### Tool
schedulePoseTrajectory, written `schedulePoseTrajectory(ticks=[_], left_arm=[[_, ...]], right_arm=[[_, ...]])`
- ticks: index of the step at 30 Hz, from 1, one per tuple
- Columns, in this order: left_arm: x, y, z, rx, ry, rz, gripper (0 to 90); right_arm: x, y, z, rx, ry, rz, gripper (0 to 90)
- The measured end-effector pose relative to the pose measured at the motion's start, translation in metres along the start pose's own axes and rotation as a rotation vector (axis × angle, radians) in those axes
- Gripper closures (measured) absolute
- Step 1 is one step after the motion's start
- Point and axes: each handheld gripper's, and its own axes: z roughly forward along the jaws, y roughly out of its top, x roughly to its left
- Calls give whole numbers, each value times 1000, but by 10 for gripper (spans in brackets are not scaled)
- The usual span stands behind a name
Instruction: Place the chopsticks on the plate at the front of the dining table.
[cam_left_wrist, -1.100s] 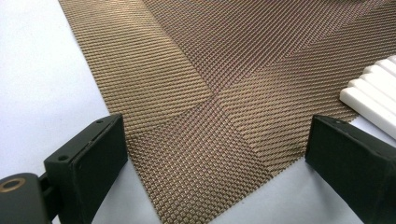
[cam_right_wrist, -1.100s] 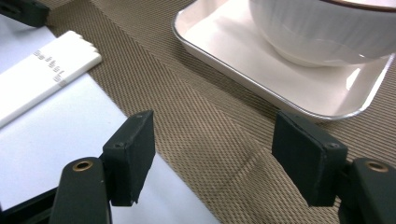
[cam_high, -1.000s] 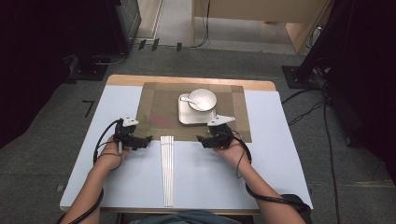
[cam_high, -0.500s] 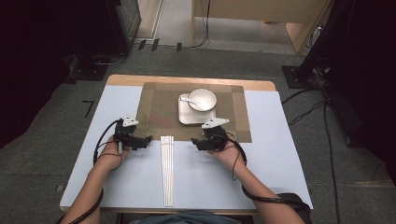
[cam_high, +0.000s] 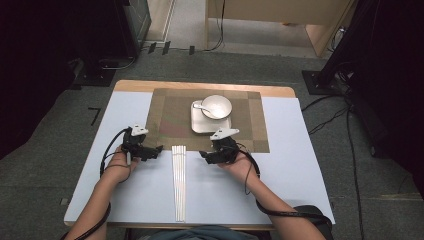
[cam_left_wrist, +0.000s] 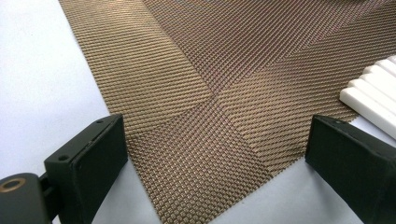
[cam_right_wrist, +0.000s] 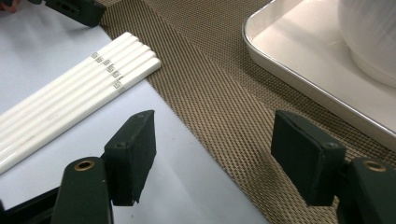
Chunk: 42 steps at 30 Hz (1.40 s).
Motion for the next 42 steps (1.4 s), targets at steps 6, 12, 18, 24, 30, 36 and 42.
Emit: schedulePoseTrajectory(ticks=[6, 12, 18, 24, 30, 36, 42], left_arm=[[0, 0, 0, 0, 0, 1, 51], [0, 0, 0, -2, 2, 2, 51], [0, 0, 0, -2, 2, 2, 51], [0, 0, 0, -2, 2, 2, 51], [0, 0, 0, -2, 0, 1, 51], [0, 0, 0, -2, 1, 2, 51], [0, 0, 0, -2, 1, 2, 51]], right_arm=[[6, 1, 5, 3, 14, -10, 312], [12, 2, 9, 10, 24, -27, 312], [16, 2, 14, 9, 33, -35, 311], [19, 3, 18, 2, 34, -28, 312], [21, 4, 22, -10, 51, -14, 311], [23, 5, 25, -20, 53, -12, 312], [26, 6, 29, -29, 57, -14, 312]])
